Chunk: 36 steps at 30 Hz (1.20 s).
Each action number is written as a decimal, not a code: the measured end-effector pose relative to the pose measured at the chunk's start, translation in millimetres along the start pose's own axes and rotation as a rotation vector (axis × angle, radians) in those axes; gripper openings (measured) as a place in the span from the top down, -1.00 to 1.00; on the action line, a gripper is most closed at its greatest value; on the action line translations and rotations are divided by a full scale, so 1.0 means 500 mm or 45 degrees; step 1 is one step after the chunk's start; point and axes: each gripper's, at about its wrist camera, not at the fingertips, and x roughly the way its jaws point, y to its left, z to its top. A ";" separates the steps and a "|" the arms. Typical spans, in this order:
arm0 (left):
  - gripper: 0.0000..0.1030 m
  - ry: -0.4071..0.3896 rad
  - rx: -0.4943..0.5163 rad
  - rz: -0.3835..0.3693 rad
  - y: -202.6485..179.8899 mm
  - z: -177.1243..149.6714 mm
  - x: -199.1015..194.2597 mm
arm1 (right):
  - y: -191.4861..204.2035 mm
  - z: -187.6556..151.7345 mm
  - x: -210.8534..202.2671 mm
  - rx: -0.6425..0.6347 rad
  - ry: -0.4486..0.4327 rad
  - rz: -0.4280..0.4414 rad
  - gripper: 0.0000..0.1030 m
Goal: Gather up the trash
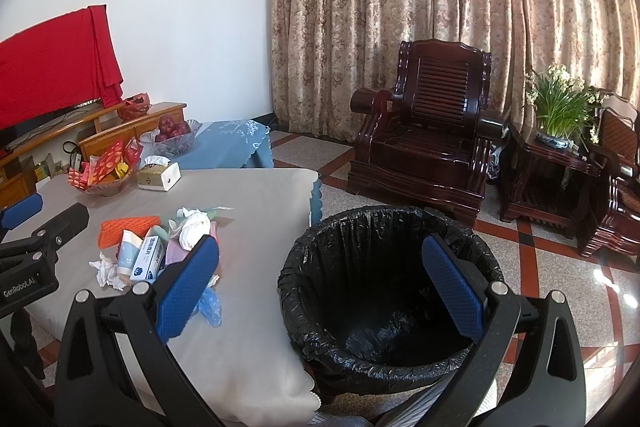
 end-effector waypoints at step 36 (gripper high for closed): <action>-0.88 0.015 -0.038 0.024 0.029 0.008 0.017 | 0.021 -0.006 0.040 -0.021 0.037 0.038 -0.91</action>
